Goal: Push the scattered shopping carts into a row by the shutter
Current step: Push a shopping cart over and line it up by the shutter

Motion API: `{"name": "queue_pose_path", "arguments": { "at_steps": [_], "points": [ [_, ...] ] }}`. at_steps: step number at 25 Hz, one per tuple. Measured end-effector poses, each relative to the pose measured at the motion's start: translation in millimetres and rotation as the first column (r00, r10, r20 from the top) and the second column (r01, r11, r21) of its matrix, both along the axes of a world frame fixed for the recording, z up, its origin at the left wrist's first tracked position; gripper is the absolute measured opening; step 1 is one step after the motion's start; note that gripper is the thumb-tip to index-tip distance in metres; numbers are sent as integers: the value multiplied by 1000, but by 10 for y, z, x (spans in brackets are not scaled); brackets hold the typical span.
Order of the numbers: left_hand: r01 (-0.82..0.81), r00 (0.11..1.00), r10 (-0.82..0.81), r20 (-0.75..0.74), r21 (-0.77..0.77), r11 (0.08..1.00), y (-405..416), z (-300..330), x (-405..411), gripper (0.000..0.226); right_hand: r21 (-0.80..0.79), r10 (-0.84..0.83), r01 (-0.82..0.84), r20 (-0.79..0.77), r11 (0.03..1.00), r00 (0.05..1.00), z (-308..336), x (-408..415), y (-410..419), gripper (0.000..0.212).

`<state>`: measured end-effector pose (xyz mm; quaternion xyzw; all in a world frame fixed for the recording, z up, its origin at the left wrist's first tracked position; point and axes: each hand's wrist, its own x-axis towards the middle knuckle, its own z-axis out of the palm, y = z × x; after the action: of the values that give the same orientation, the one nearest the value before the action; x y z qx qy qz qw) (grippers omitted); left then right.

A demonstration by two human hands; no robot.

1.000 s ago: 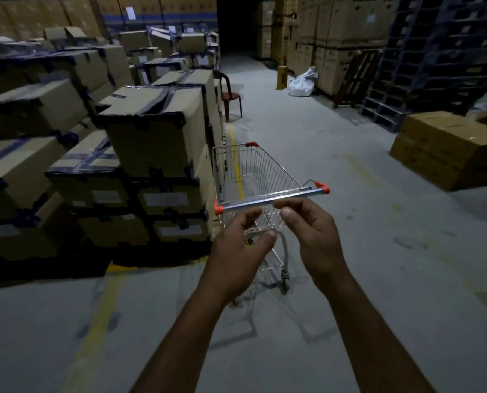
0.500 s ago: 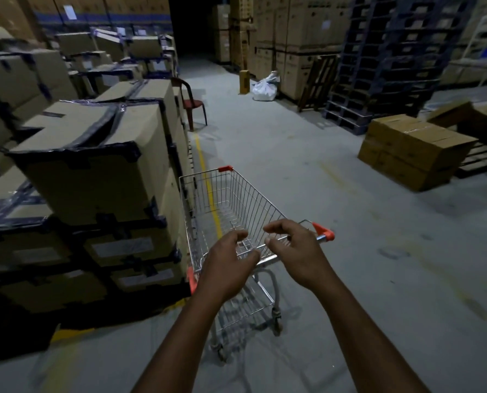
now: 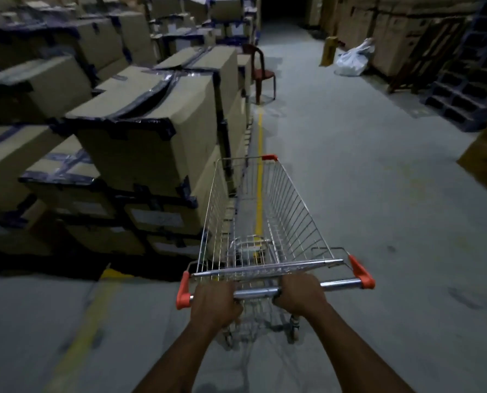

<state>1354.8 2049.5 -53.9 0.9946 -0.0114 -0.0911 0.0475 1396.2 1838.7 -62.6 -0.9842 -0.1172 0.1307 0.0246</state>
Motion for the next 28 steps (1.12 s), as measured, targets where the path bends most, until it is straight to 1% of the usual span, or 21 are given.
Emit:
{"name": "queue_pose_path", "arguments": {
  "at_steps": [2,5,7,10,12,15,18,23,26,28],
  "points": [
    [-44,999,44,5,44,998,-23,-86,19,23,-33,65,-64,24,997,998,-69,122,-29,39],
    [-95,995,92,34,110,989,-127,-176,-45,14,-54,99,-96,71,994,993,-140,90,-54,35],
    [-89,996,87,30,97,991,-201,-147,-105,13,-60,78,-76,43,995,996,-137,-10,-97,34],
    [-72,997,69,23,141,987,-134,-98,-375,15,-33,71,-72,-20,997,997,-84,-319,-66,33],
    [-51,998,47,35,151,987,-63,-96,-624,16,-26,72,-73,-44,997,996,-80,-636,-1,34],
    [-45,999,49,-19,174,984,122,-57,-1081,18,6,88,-88,-8,996,996,-104,-1213,157,31],
    [-48,997,55,-47,145,988,364,-30,-1656,13,6,105,-105,9,994,994,-71,-1886,387,26],
    [-39,999,40,-1,126,991,452,-73,-2721,11,-22,114,-113,80,993,990,-88,-2960,460,23],
    [-22,1000,21,11,138,990,473,-98,-3297,5,4,84,-85,51,996,995,-86,-3529,482,24],
    [-5,1000,5,1,162,987,462,-67,-3713,6,11,74,-74,38,997,997,-85,-3942,486,27]
  ]
}}
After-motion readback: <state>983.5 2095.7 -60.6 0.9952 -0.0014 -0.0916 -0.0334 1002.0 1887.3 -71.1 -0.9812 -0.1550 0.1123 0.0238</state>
